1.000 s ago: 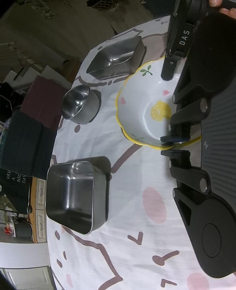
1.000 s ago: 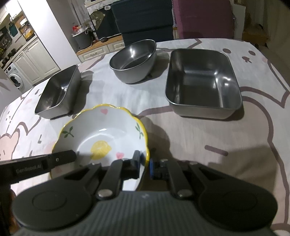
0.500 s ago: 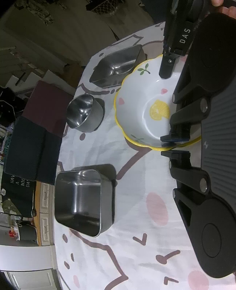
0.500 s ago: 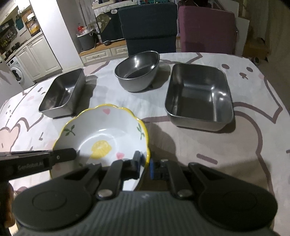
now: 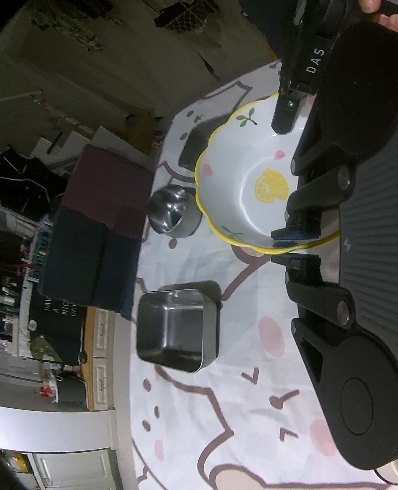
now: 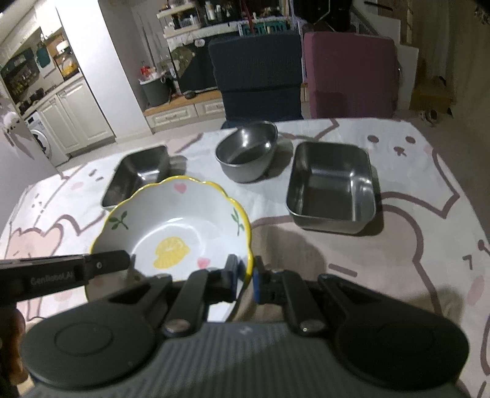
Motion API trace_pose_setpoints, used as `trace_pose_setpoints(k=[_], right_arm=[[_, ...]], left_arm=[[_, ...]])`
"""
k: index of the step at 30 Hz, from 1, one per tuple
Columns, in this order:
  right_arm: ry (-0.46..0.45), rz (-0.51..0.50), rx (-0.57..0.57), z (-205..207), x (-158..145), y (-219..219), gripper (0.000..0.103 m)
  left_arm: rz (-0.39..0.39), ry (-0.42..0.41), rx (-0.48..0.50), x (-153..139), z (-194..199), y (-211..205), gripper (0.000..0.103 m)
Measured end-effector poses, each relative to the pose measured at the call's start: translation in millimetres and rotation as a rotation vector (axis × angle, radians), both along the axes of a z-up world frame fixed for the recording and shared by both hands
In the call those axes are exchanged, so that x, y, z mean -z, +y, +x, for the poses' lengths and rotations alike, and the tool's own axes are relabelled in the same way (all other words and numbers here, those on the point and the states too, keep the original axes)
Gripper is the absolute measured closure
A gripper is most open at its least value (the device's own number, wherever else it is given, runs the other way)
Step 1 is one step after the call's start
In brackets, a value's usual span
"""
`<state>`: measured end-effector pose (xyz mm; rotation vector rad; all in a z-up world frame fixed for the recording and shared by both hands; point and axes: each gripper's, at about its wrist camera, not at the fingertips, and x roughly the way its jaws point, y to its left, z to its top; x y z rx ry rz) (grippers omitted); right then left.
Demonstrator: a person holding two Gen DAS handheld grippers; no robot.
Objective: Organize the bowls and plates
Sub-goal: 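Carry the floral bowl with both grippers toward the cream bowl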
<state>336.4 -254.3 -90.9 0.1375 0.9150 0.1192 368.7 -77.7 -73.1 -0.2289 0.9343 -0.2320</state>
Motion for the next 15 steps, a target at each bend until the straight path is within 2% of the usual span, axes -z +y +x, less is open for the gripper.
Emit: trace_pose_setpoints(k=[15], right_arm=[[-0.092, 0.052, -0.035, -70, -51, 20, 0.093]], left_arm=[[0.016, -0.071, -0.052, -56, -74, 28, 0.095]])
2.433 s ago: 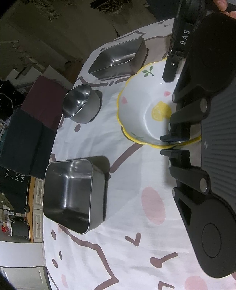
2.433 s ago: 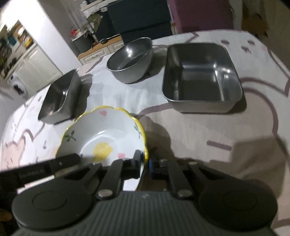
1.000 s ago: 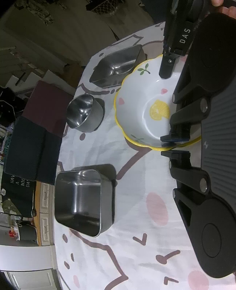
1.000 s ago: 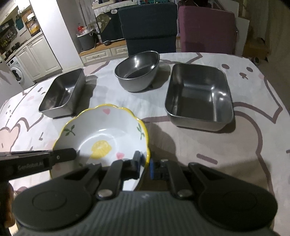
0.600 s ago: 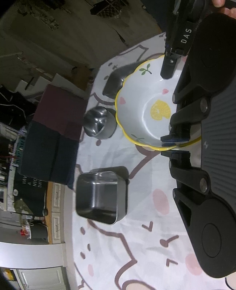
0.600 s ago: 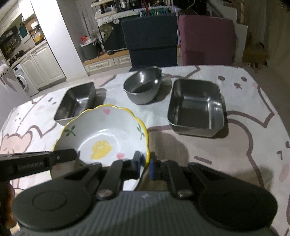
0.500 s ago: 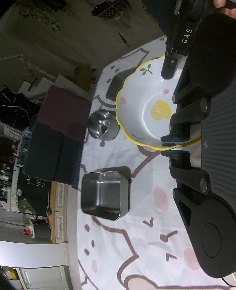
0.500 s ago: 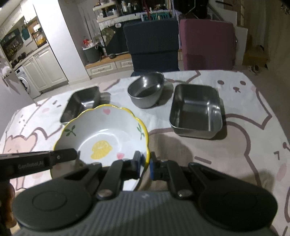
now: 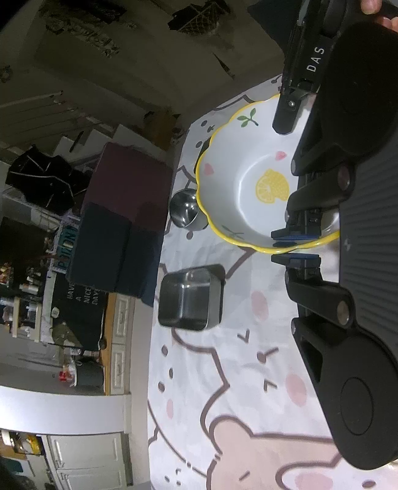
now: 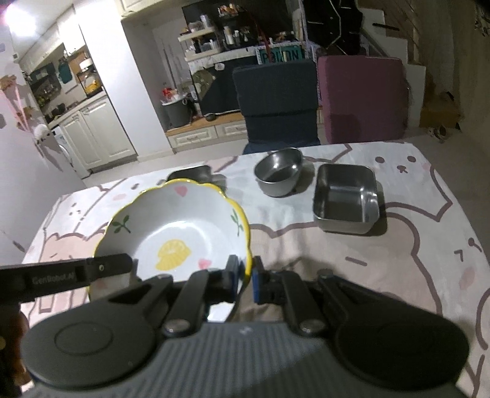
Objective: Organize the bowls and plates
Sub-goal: 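Carry the floral bowl with both grippers toward the cream bowl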
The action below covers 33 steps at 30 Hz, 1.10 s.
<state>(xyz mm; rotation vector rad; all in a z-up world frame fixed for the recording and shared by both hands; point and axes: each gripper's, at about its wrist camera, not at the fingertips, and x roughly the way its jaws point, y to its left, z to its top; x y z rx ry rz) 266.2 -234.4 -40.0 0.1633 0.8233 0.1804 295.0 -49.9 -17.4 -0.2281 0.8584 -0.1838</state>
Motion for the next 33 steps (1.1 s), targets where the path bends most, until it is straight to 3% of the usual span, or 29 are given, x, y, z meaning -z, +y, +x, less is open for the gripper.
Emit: trace_pose_setpoints(k=[16, 33], right_arm=[[0.029, 0.094, -0.083, -26, -6, 48, 0.094], [0.165, 0.133, -0.148, -32, 25, 119, 0.094]], left_arm=[[0.042, 0.003, -0.113, -19, -63, 63, 0.095], [0.075, 0.109, -0.223, 4, -92, 125, 0.095]])
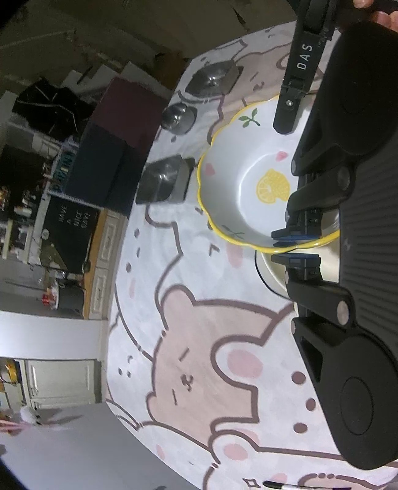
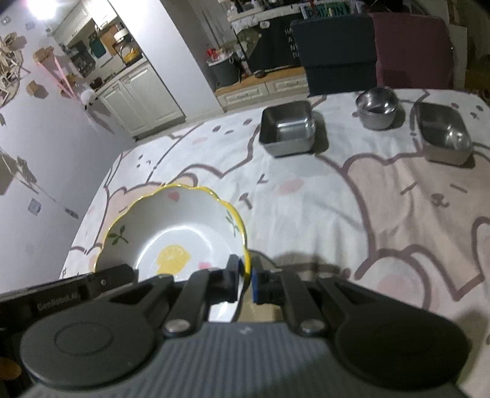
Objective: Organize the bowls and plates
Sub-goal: 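Carry the floral bowl with both grippers toward the cream bowl, then lower the floral bowl into the cream bowl with both grippers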
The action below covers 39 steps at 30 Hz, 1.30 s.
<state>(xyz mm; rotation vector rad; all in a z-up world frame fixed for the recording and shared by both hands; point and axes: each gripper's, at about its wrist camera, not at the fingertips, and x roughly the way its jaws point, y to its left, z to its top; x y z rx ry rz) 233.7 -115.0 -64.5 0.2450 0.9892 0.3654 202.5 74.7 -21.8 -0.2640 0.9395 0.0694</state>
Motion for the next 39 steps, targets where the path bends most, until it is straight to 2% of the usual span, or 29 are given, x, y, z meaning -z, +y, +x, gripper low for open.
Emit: trace_pose_setpoints(k=[7, 18, 39], right_arm=[[0.048, -0.003, -0.030, 0, 11, 20, 0.094], [0.184, -0.027, 0.004, 5, 45, 26, 0.094], [0.270, -0.071, 0.000, 14, 77, 34, 0.093]], left_arm=[[-0.024, 0.062, -0.023, 17, -3, 19, 0.095], [-0.022, 0.192, -0.004, 52, 10, 18, 0.094], [-0.042, 0.289, -0.017, 79, 24, 22, 0.094]])
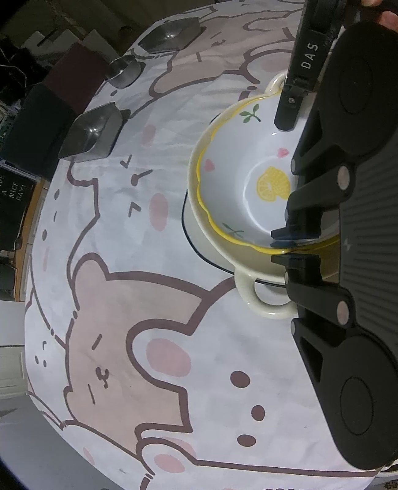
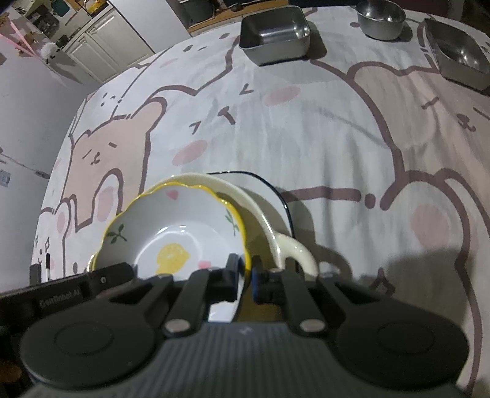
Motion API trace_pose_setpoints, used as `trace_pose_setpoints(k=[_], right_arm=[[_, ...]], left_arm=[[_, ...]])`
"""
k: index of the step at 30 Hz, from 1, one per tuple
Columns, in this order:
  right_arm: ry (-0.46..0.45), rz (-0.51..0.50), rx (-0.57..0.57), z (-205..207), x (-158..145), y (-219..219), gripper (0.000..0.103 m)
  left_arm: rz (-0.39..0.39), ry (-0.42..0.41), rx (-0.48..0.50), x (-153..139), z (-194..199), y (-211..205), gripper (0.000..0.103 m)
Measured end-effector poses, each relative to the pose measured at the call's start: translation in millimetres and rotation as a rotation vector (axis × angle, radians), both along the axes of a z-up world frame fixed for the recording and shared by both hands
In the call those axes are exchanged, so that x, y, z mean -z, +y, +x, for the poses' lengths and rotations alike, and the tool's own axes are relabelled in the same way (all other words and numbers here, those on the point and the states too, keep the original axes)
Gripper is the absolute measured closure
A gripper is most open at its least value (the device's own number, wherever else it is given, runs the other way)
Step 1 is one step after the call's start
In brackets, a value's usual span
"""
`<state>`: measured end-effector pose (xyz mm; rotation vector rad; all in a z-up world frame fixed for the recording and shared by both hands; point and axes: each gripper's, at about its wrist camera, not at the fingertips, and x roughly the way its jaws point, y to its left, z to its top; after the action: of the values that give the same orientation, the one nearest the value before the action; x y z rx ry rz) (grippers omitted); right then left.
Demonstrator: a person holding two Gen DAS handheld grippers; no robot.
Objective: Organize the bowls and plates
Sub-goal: 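Lower the floral bowl into the cream bowl with both grippers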
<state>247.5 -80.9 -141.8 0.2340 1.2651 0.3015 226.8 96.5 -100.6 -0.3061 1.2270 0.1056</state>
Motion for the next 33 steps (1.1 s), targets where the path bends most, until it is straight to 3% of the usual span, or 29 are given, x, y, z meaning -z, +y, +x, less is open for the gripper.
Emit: trace_pose_setpoints(k=[20, 33], right_arm=[[-0.007, -0.040, -0.017, 6, 8, 10, 0.093], [0.002, -0.051, -0.029, 6, 8, 11, 0.094]], left_arm=[[-0.059, 0.011, -0.030, 4, -1, 11, 0.095], [-0.039, 0.007, -0.017, 2, -2, 11, 0.097]])
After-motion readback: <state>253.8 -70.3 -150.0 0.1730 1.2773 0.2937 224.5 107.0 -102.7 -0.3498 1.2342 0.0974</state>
